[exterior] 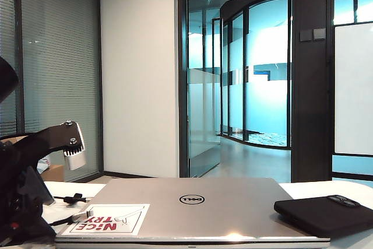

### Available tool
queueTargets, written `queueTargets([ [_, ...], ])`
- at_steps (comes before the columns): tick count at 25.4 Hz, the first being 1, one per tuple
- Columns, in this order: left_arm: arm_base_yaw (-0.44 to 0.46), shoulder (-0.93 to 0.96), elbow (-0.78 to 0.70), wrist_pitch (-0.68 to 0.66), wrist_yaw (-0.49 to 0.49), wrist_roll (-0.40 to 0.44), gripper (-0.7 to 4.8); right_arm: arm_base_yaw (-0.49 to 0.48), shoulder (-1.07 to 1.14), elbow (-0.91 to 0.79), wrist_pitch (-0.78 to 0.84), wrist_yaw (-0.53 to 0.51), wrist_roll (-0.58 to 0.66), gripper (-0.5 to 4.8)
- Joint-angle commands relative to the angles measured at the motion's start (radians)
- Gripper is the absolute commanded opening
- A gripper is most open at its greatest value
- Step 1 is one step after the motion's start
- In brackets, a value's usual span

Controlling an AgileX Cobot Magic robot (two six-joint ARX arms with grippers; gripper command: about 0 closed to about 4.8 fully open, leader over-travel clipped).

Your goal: Pick up the charging cable and the phone, plug the charging cable into the charging port on the phone, and finally place them back on the table.

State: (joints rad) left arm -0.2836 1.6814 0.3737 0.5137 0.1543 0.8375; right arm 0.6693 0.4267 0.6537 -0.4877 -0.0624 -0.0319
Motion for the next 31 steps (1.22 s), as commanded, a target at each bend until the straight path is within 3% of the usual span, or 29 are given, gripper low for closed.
queueTargets([
  [1, -0.001, 0.0, 0.003, 0.02, 0.006, 0.0, 3.77, 0.001, -0.002, 0.006, 0.022, 0.001, -0.003, -0.03],
  [24, -0.001, 0.0, 0.003, 0.027, 0.006, 0.001, 3.71, 0.001, -0.002, 0.006, 0.021, 0.001, -0.002, -0.03],
  [25, -0.001, 0.0, 0.003, 0.027, 0.006, 0.001, 3.5, 0.001, -0.002, 0.006, 0.021, 0.001, -0.002, -0.03],
  [26, -0.001, 0.0, 0.003, 0.029, 0.006, 0.001, 2.95, 0.001, -0.002, 0.006, 0.021, 0.001, -0.002, -0.03],
  [27, -0.001, 0.0, 0.003, 0.041, 0.006, 0.001, 1.69, 0.001, -0.002, 0.006, 0.021, 0.001, -0.002, -0.03],
  [28, -0.001, 0.0, 0.003, 0.046, 0.007, 0.0, 0.8, 0.001, -0.002, 0.006, 0.022, 0.001, -0.002, -0.03],
  [31, -0.001, 0.0, 0.003, 0.045, 0.008, -0.003, 0.85, 0.001, -0.002, 0.006, 0.026, 0.001, -0.002, -0.03],
])
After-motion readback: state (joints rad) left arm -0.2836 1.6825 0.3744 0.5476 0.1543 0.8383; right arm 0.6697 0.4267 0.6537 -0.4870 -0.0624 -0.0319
